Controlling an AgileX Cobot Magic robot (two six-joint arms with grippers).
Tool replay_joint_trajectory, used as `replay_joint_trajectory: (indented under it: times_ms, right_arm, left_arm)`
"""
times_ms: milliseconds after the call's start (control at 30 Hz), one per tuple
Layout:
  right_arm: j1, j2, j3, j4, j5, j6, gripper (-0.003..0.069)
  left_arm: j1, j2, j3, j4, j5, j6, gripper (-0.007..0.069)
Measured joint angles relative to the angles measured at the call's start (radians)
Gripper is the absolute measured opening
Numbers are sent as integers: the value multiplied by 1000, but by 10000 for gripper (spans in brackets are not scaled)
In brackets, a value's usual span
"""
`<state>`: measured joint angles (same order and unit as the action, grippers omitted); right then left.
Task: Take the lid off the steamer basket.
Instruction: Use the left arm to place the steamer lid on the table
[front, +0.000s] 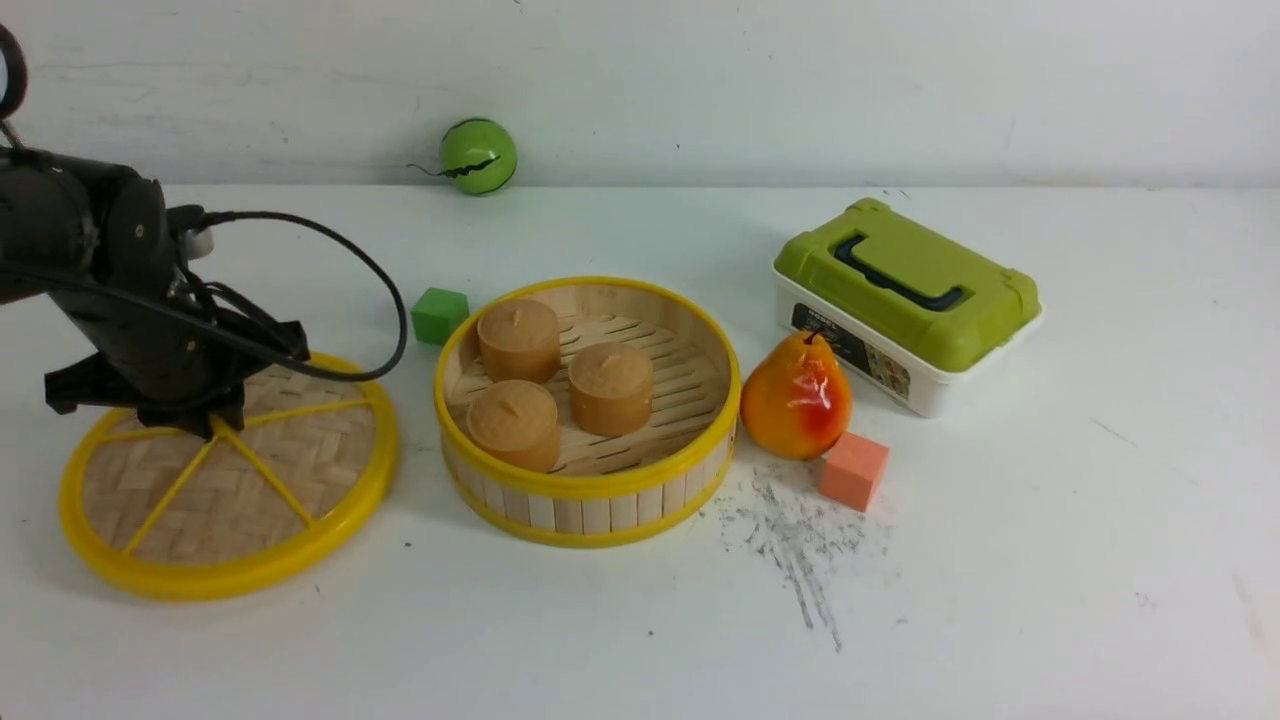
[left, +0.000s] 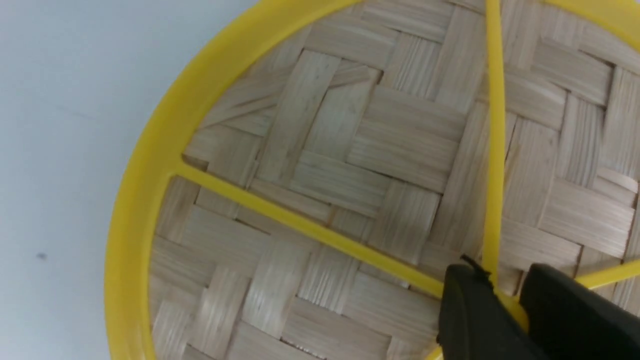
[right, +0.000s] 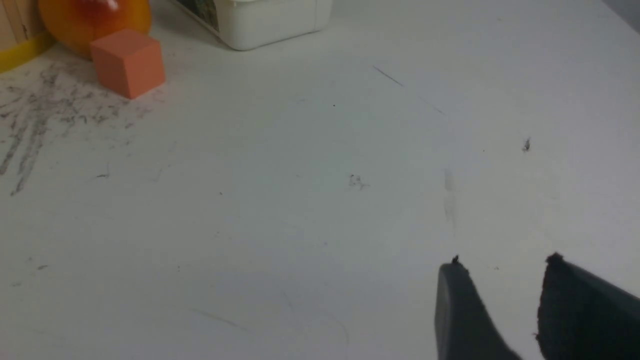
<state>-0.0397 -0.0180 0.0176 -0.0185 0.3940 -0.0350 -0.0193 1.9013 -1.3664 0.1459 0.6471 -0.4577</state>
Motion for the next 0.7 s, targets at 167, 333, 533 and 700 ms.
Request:
replay_joint_trajectory:
  times_ms: [167,333,533,700]
  right_arm:
    - [0,0,0,0,0,0,239]
    - [0,0,0,0,0,0,239]
    - [0,0,0,0,0,0,239]
    - [0,0,0,0,0,0,239]
  left_arm:
    - [0,0,0,-11,-33,0,171]
    - [0,0,0,-12,-34,0,309]
    - [-1,-75,0,-22,-24,4,332]
    - [-2,-311,0,-42,-90,36,124]
